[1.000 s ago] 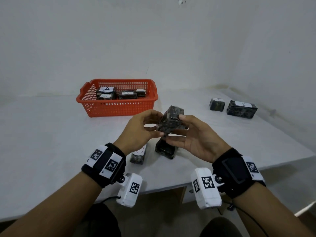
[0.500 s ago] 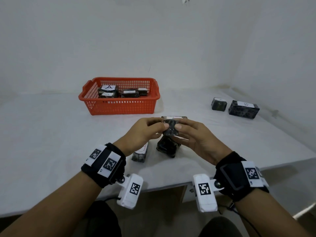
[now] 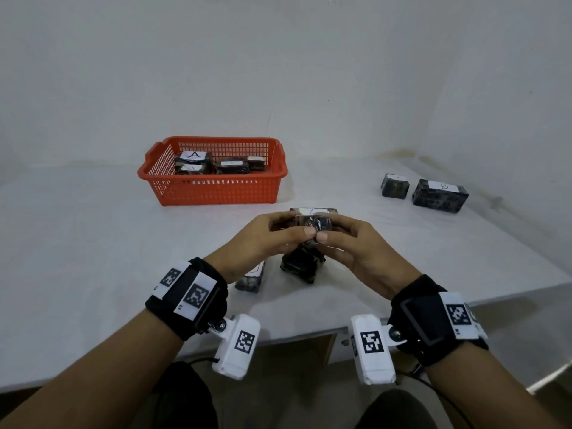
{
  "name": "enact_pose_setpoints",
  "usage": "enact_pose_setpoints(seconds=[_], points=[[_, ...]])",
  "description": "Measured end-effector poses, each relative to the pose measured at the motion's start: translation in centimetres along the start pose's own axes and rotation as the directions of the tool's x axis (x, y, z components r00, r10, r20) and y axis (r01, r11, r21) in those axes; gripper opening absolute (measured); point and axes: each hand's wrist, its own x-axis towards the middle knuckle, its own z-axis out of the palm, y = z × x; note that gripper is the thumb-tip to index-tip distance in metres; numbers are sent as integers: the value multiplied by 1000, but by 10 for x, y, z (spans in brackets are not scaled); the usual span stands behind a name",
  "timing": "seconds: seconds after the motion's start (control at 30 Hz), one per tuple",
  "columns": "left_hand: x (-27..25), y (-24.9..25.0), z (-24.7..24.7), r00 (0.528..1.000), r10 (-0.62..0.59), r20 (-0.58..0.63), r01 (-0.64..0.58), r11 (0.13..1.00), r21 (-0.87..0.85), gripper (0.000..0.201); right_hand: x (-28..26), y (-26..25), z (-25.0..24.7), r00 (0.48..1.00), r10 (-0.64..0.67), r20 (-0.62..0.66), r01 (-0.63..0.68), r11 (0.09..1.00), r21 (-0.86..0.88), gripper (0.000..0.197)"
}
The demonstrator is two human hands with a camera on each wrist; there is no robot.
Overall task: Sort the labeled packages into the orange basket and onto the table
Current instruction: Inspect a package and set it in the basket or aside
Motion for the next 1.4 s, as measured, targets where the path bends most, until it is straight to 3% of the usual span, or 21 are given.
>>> enact_pose_setpoints(seconds=[0.1, 0.17, 0.23, 0.4, 0.5, 0.7, 0.87, 0.97, 1.23, 1.4], points=[[1, -2, -1, 1000, -12, 20, 13, 999, -33, 68, 0, 0, -4, 1000, 7, -3, -7, 1000, -18, 61], [2, -3, -1, 1000, 6, -8, -6, 1000, -25, 65, 1, 1, -6, 1000, 19, 7, -19, 1000, 8, 58], [2, -4, 0, 1000, 21, -12, -21, 1000, -10, 59, 2, 2, -5, 999, 31, -23, -31, 999, 22, 68], [-2, -3, 1, 999, 10, 46, -11, 1000, 11, 51, 2, 5, -8, 999, 7, -38, -6, 1000, 28, 49], [0, -3, 2, 1000, 23, -20, -23, 1000, 17, 50, -1, 7, -7, 1000, 13, 4, -13, 1000, 25, 66], [2, -8, 0, 1000, -12, 11, 13, 1000, -26, 89, 1, 9, -5, 998, -50, -43, 53, 997, 63, 78], [2, -5, 1, 999, 4, -49, -7, 999, -46, 73, -3, 8, -5, 999, -42, 22, 41, 999, 29, 85], [0, -3, 2, 1000, -9, -13, 8, 999, -46, 73, -1, 6, -6, 999, -54, 4, 54, 998, -16, 87], [-3, -2, 4, 1000, 0, 20, -1, 999, 36, 62, -3, 5, -1, 997, -29, -76, 27, 999, -19, 83], [0, -6, 2, 998, 17, -55, -15, 999, 38, 90, -12, 2, 2, 999, 7, -36, -7, 1000, 4, 64]])
